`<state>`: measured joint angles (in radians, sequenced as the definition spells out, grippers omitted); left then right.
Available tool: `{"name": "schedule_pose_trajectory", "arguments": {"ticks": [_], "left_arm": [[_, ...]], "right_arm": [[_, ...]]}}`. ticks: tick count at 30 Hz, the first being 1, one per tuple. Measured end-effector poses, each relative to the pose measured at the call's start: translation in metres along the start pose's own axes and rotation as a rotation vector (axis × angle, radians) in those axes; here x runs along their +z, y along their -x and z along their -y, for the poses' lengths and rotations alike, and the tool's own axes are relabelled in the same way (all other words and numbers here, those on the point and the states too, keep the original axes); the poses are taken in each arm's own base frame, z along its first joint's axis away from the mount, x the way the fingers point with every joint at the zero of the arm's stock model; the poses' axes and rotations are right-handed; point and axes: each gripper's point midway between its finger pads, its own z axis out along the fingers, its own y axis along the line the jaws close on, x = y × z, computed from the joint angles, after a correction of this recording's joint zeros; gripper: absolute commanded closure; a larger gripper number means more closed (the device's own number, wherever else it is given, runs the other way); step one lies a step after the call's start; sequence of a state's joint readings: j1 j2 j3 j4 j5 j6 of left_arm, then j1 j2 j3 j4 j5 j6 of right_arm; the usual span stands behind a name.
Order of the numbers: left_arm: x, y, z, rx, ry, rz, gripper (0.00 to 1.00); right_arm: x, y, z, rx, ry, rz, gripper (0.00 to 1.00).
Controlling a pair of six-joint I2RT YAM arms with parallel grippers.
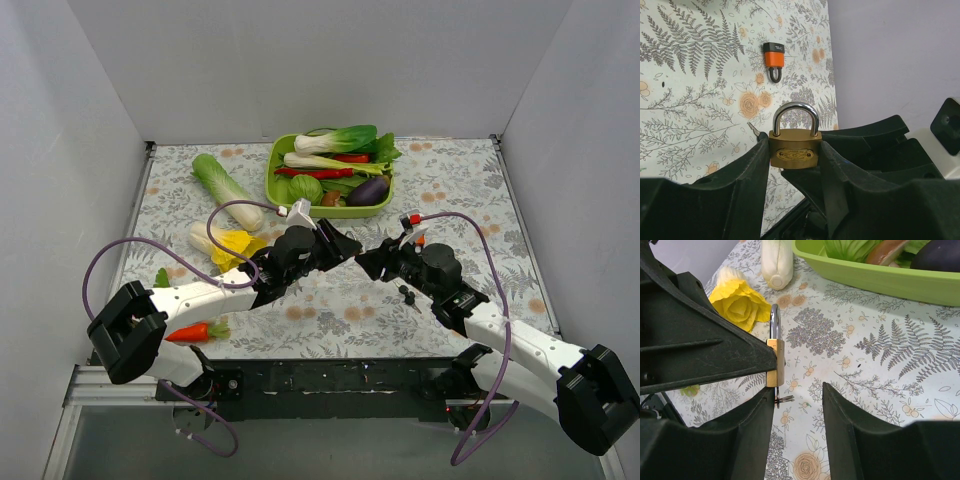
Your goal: Unlock with the key
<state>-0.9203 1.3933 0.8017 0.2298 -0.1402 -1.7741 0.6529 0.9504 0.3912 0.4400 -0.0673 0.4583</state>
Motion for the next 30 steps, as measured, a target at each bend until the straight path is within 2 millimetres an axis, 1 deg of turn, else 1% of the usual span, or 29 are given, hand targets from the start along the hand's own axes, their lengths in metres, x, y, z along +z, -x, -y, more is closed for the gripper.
{"name": "schedule_pose_trajectory", "arguments": {"ticks": [5,6,8,11,12,17,20,24,30], "left_arm": [[0.000,0.000,0.000,0.003,-0.001,-0.002,1.00],[0.000,0.000,0.000,0.004,-0.003,-0.002,1.00],[0.000,0.000,0.001,0.003,-0.005,0.000,1.00],[0.000,0.000,0.002,0.003,-0.008,0.000,1.00],[0.000,0.001,0.002,0.003,-0.011,0.001,1.00],[0.000,0.002,0.000,0.012,-0.028,0.015,1.00],[-0.003,0.001,-0.001,0.019,-0.059,0.021,1.00],[-0.010,0.002,0.000,0.036,-0.113,0.038,1.00],[-0.019,0.014,0.012,0.076,-0.209,0.091,1.00]], "right_arm": [[0.000,0.001,-0.006,-0.016,0.036,0.001,0.64],[0.000,0.002,-0.008,-0.019,0.046,0.003,0.70],[0.001,0.002,-0.010,-0.025,0.062,0.004,0.75],[0.001,0.003,-0.014,-0.030,0.080,0.006,0.90],[0.001,0.003,-0.014,-0.034,0.083,0.006,0.98],[0.002,0.004,-0.013,-0.018,0.081,0.009,0.99],[0.002,0.002,-0.014,0.006,0.090,0.016,0.99],[0.001,0.003,-0.022,0.055,0.129,0.023,0.99],[0.004,0.016,-0.037,0.164,0.213,0.054,0.99]]}}
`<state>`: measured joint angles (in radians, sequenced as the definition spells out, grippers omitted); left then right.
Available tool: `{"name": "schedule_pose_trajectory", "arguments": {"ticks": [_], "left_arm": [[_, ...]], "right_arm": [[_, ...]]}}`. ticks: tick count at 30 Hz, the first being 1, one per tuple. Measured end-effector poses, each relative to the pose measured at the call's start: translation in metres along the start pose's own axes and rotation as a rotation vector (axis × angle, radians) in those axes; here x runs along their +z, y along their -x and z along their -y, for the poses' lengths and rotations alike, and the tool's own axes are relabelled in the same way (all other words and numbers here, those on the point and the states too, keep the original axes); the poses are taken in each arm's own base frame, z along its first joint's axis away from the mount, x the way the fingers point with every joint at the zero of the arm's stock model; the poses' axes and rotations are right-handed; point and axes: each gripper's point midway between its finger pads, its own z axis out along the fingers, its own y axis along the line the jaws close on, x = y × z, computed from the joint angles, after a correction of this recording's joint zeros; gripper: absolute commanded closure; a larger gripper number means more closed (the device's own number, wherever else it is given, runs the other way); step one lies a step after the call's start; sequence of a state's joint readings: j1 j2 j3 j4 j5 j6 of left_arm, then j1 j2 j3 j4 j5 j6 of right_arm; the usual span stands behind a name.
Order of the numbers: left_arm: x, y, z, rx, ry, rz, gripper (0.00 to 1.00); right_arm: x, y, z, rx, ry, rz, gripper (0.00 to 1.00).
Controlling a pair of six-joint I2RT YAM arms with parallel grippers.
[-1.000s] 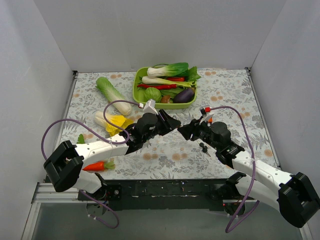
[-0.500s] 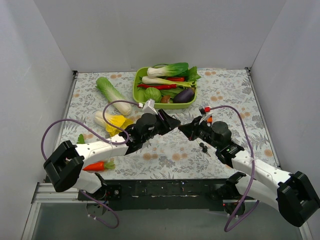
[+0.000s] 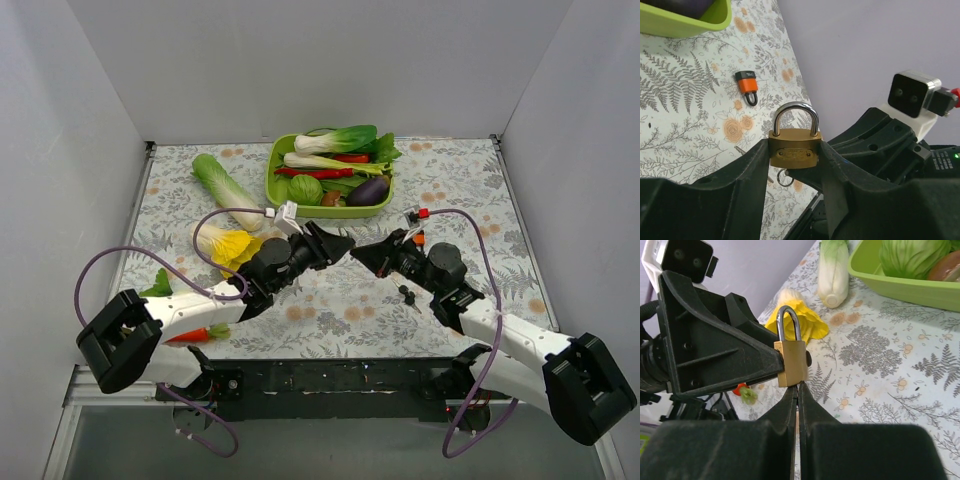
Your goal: Unlock with the key
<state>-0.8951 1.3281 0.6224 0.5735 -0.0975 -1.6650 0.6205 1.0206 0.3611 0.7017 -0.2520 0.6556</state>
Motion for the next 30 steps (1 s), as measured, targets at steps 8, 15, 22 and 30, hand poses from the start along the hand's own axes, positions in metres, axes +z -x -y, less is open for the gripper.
{"name": "schedule_pose_trajectory", "arguments": {"ticks": [8,15,22,30], "left_arm": [[-0.005,0.014,0.024,0.055,-0.122,0.049,1.00],[-0.009,0.022,0.046,0.091,-0.224,0.068,1.00],[-0.012,0.026,0.056,0.115,-0.274,0.076,1.00],[-0.008,0.019,0.045,0.127,-0.174,0.020,1.00]], "right_arm": [[0.000,0.020,-0.019,0.111,0.093,0.054,0.99],[-0.004,0.036,-0.034,0.182,0.179,0.100,0.99],[-0.006,0.042,-0.042,0.211,0.235,0.110,0.99],[-0.008,0.033,-0.030,0.102,0.147,0.053,0.67]]}}
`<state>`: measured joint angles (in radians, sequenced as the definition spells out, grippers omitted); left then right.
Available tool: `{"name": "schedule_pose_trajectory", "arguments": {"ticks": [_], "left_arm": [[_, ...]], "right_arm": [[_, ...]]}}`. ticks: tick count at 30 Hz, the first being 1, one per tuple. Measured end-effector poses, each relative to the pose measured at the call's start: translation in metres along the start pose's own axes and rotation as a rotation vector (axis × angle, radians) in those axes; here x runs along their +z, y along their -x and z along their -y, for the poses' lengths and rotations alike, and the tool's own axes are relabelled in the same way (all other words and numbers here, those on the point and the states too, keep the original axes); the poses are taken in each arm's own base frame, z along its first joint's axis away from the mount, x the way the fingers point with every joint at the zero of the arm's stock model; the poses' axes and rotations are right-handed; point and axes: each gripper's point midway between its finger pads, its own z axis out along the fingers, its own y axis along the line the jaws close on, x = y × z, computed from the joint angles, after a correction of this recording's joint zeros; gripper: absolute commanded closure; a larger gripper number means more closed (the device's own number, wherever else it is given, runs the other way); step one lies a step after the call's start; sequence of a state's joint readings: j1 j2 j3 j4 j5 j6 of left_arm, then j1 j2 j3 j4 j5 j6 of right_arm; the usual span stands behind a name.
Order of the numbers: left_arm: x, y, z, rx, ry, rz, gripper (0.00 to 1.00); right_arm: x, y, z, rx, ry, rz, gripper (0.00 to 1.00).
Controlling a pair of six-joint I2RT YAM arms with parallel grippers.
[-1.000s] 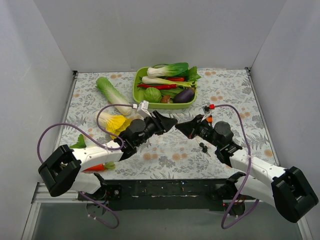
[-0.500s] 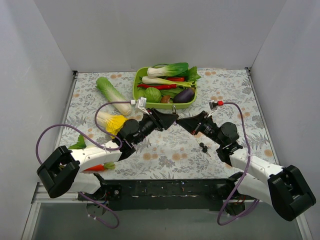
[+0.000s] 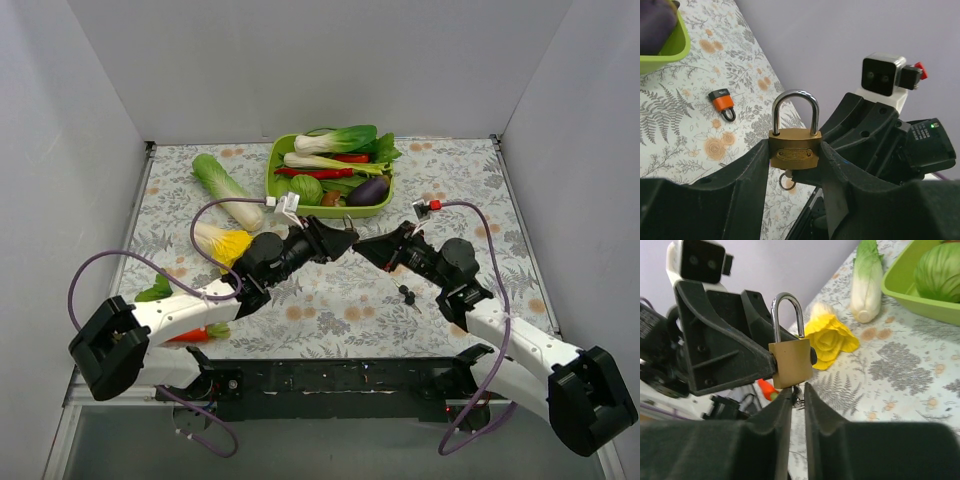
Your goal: Unlock with the key
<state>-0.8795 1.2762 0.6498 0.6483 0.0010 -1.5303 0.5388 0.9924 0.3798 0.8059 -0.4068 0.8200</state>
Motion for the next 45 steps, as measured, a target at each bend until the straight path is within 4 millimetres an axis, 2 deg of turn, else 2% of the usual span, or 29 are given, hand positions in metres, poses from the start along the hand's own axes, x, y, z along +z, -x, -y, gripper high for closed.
{"name": "schedule_pose_trajectory", "arguments": {"ticks": [1,2,3,5,8,11,15,19,24,28,35,45], "left_arm": [[0.000,-0.001,-0.001,0.005,0.011,-0.007,1.00],[-0.001,-0.001,0.000,0.006,0.014,-0.016,1.00],[-0.003,-0.003,0.001,0.009,0.011,-0.028,1.00],[-0.008,-0.005,0.006,0.014,-0.004,-0.055,1.00],[-0.016,-0.007,0.012,0.028,-0.036,-0.100,1.00],[-0.026,-0.008,0.011,0.055,-0.068,-0.151,1.00],[-0.038,-0.019,0.001,0.100,-0.084,-0.255,1.00],[-0.052,-0.035,-0.008,0.139,-0.122,-0.383,1.00],[-0.069,-0.049,-0.007,0.181,-0.210,-0.500,1.00],[-0.083,-0.056,0.003,0.196,-0.316,-0.577,1.00],[-0.097,-0.062,0.008,0.177,-0.433,-0.671,1.00],[-0.108,-0.053,0.021,0.158,-0.553,-0.701,1.00]], "right_arm": [[-0.001,-0.001,0.001,-0.018,-0.014,-0.014,0.62],[-0.002,-0.002,0.002,-0.047,-0.027,-0.031,0.47],[-0.003,-0.003,0.002,-0.061,-0.033,-0.042,0.42],[-0.008,-0.005,0.002,-0.108,-0.049,-0.061,0.34],[-0.015,-0.005,0.001,-0.158,-0.064,-0.071,0.31],[-0.021,-0.001,-0.005,-0.213,-0.063,-0.073,0.31],[-0.023,0.018,-0.013,-0.279,-0.054,-0.046,0.30],[-0.023,0.035,-0.034,-0.339,0.032,-0.050,0.30],[-0.013,0.039,-0.068,-0.381,0.216,-0.147,0.32],[-0.009,0.030,-0.078,-0.398,0.323,-0.251,0.32],[-0.006,0.006,-0.072,-0.364,0.388,-0.403,0.32],[-0.005,-0.035,-0.073,-0.316,0.449,-0.533,0.34]]}}
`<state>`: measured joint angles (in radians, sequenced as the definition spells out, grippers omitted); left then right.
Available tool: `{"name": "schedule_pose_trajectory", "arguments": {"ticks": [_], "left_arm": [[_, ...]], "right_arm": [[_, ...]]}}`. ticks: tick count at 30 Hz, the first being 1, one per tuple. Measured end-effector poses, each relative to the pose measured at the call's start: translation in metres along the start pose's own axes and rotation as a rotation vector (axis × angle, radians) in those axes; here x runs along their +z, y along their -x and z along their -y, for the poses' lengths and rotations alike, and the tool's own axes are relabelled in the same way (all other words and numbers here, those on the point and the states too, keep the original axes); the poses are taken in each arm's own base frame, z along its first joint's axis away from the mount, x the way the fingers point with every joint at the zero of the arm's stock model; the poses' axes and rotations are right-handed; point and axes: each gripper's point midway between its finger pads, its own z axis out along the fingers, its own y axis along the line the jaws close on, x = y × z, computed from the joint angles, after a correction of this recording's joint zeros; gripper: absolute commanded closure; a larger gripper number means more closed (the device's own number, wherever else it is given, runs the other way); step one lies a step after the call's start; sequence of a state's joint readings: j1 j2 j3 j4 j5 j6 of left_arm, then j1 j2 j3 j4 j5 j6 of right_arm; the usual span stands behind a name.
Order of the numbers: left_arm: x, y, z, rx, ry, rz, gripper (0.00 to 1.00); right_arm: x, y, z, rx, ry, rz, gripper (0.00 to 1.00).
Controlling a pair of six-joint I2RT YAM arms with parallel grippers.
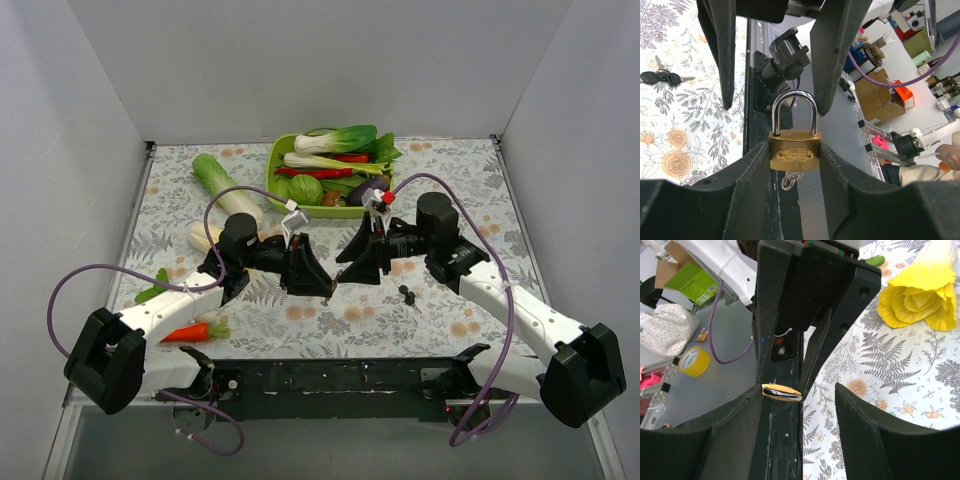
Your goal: Unlock with the key
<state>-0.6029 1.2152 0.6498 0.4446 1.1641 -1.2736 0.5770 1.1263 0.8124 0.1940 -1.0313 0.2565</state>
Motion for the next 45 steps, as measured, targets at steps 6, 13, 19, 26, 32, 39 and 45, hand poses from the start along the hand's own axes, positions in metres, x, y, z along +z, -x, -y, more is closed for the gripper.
{"name": "schedule_pose_trajectory", "arguments": {"ticks": [6,13,19,26,32,39,45], "left_arm": [[-0.003,0.004,-0.001,0.008,-0.004,0.016,1.00],[-0.007,0.004,-0.005,0.001,0.008,0.028,1.00],[-0.007,0.006,-0.006,0.000,0.009,0.034,1.00],[-0.007,0.003,-0.005,-0.013,-0.014,0.018,1.00],[-0.006,0.001,-0.006,-0.031,-0.021,0.009,1.00],[-0.007,-0.001,-0.007,-0.039,-0.021,0.008,1.00],[-0.007,-0.003,-0.007,-0.044,-0.020,0.007,1.00]], "right_arm": [[0.008,-0.009,-0.002,0.015,0.015,-0.035,0.38],[0.009,-0.010,-0.001,0.016,0.007,-0.038,0.49],[0.008,-0.007,-0.002,0.007,-0.002,-0.027,0.39],[0.009,0.001,-0.006,-0.021,0.015,-0.003,0.36],[0.012,0.005,-0.014,-0.038,0.054,0.006,0.40],[0.014,-0.001,-0.018,-0.030,0.069,-0.010,0.48],[0.014,-0.009,-0.014,-0.015,0.048,-0.023,0.51]]}}
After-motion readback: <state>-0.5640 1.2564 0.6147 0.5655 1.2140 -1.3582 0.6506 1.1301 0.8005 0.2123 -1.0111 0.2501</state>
